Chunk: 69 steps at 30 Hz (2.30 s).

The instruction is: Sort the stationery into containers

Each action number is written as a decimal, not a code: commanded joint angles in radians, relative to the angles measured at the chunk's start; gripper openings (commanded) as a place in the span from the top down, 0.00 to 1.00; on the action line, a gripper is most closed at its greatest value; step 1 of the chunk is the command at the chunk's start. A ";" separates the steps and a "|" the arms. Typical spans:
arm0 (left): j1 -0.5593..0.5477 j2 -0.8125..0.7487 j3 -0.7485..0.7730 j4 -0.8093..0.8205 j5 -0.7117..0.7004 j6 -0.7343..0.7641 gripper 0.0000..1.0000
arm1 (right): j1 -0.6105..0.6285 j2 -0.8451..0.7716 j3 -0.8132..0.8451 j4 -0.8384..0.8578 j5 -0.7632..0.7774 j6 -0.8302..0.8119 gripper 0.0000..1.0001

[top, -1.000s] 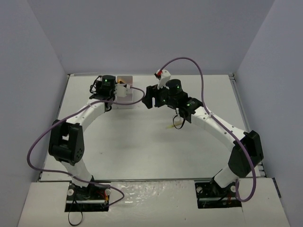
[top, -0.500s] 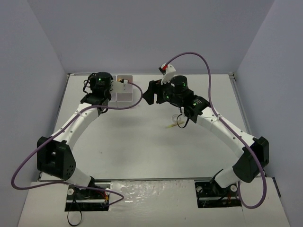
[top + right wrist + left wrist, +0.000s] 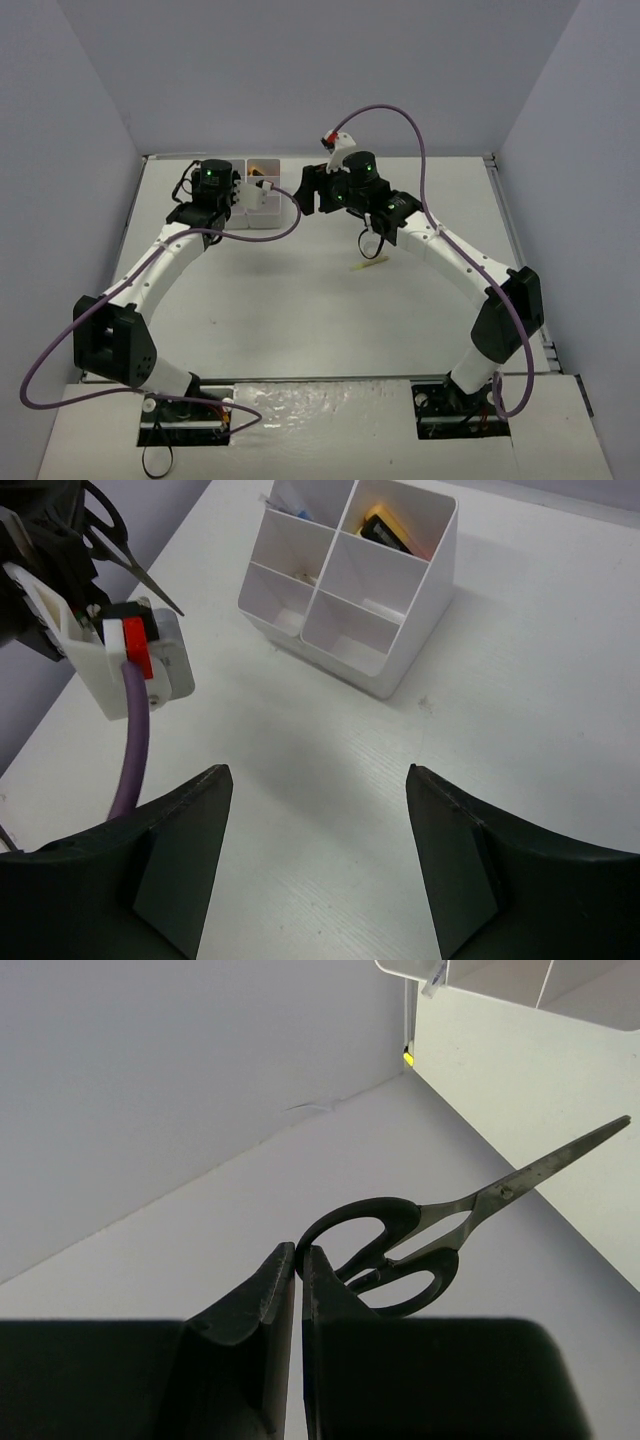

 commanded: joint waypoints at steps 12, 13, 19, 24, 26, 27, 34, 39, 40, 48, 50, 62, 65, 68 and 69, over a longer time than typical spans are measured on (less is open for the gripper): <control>0.078 0.148 0.236 -0.030 0.159 0.108 1.00 | -0.098 0.279 0.441 0.105 -0.131 -0.258 0.30; 0.087 0.170 0.245 0.007 0.170 0.110 1.00 | -0.111 0.293 0.434 0.122 -0.129 -0.254 0.30; 0.097 0.250 0.291 0.114 0.140 0.082 1.00 | -0.158 0.293 0.381 0.216 -0.048 -0.096 0.30; 0.115 0.309 0.405 0.013 0.082 -0.028 1.00 | -0.179 0.317 0.354 0.202 0.002 0.051 0.30; 0.121 0.320 0.406 0.041 0.080 -0.034 1.00 | -0.180 0.343 0.356 0.187 0.005 0.034 0.31; 0.121 0.322 0.402 0.058 0.079 -0.026 1.00 | -0.181 0.352 0.364 0.174 0.013 0.025 0.31; 0.121 0.276 0.319 0.065 0.093 0.004 1.00 | -0.196 0.372 0.361 0.139 0.068 0.039 0.31; 0.124 0.274 0.293 0.051 0.126 -0.020 1.00 | -0.195 0.357 0.328 0.137 0.107 0.085 0.31; 0.123 0.277 0.291 0.048 0.132 -0.028 1.00 | -0.195 0.354 0.326 0.137 0.110 0.096 0.31; 0.128 0.322 0.243 0.110 0.126 -0.056 1.00 | -0.194 0.318 0.303 0.122 0.146 0.096 0.32; 0.129 0.316 0.218 0.105 0.129 -0.058 1.00 | -0.194 0.300 0.288 0.119 0.167 0.094 0.31; 0.123 0.426 0.250 0.206 0.096 -0.065 1.00 | -0.190 0.262 0.255 0.096 0.222 0.113 0.31; 0.122 0.431 0.243 0.215 0.101 -0.065 1.00 | -0.189 0.253 0.247 0.083 0.230 0.113 0.31; 0.120 0.429 0.230 0.211 0.103 -0.067 1.00 | -0.189 0.250 0.245 0.076 0.234 0.113 0.31; 0.120 0.429 0.225 0.212 0.105 -0.069 1.00 | -0.189 0.251 0.247 0.075 0.235 0.112 0.31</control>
